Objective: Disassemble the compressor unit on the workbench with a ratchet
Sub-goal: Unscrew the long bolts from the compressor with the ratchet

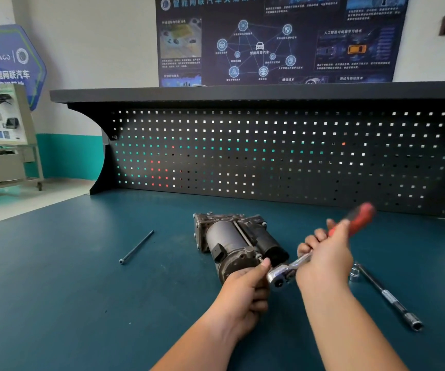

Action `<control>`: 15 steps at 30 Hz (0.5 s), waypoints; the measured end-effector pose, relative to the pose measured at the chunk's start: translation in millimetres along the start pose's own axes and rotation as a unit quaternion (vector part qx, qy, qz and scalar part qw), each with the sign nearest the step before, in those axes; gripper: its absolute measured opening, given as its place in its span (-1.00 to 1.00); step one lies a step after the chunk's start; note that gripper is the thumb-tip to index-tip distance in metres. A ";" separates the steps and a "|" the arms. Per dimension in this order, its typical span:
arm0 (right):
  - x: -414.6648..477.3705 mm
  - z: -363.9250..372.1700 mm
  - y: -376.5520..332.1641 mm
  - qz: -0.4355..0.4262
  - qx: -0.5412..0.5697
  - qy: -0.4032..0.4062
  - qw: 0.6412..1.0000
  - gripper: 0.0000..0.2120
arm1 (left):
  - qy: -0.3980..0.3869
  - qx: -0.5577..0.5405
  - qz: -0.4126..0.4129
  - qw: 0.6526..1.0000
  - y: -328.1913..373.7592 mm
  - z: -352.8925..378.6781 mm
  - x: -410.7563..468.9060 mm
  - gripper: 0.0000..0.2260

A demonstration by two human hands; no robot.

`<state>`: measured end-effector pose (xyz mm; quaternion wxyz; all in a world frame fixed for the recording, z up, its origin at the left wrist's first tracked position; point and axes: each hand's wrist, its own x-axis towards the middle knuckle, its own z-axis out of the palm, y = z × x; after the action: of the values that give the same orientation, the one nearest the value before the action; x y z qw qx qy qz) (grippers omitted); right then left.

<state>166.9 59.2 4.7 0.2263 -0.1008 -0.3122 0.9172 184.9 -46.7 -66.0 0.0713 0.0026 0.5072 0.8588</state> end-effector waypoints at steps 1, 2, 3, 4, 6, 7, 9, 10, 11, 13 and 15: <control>4.6 -4.4 -0.4 0.056 0.029 0.036 0.997 -0.72 | -0.002 -0.001 -0.001 1.000 0.2 0.6 -0.6 -0.60; 7.5 -7.1 1.0 0.090 0.045 0.058 0.993 -0.71 | -0.002 0.001 -0.005 1.000 0.7 0.9 -0.4 -0.60; 8.6 -8.5 2.9 0.100 0.050 0.066 0.992 -0.70 | 0.001 0.001 -0.012 1.000 1.2 0.9 -0.5 -0.60; 8.1 -8.4 4.4 0.088 0.042 0.062 0.993 -0.71 | 0.003 0.002 -0.019 1.000 1.3 0.6 -0.1 -0.61; 2.7 -2.6 4.6 0.023 0.015 0.025 0.999 -0.74 | 0.003 0.001 -0.037 0.999 3.4 -0.1 -2.3 -0.59; -2.1 1.7 3.3 -0.019 -0.001 -0.003 1.000 -0.76 | 0.001 0.002 -0.044 0.999 4.3 -0.5 -3.1 -0.57; -14.5 8.6 2.3 -0.102 -0.031 -0.078 0.991 -0.80 | -0.005 -0.001 -0.058 0.998 4.9 -0.4 -4.2 -0.55; -20.7 10.3 3.3 -0.135 -0.045 -0.128 0.981 -0.83 | -0.005 0.000 -0.065 0.998 5.0 0.2 -4.6 -0.57; -26.6 10.8 5.1 -0.159 -0.065 -0.183 0.968 -0.86 | 0.000 0.000 -0.066 0.998 5.5 0.7 -4.4 -0.59; -35.1 10.4 9.8 -0.194 -0.135 -0.279 0.931 -0.85 | 0.010 -0.004 -0.052 0.999 4.3 -0.3 -1.7 -0.60; -40.2 8.1 14.2 -0.250 -0.219 -0.369 0.868 -0.82 | 0.015 0.000 -0.037 0.999 2.1 -2.9 1.2 -0.61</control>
<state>194.5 25.8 4.1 0.2880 0.2797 -0.5807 0.7083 183.2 -50.0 -65.7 0.0955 -0.0285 0.5082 0.8554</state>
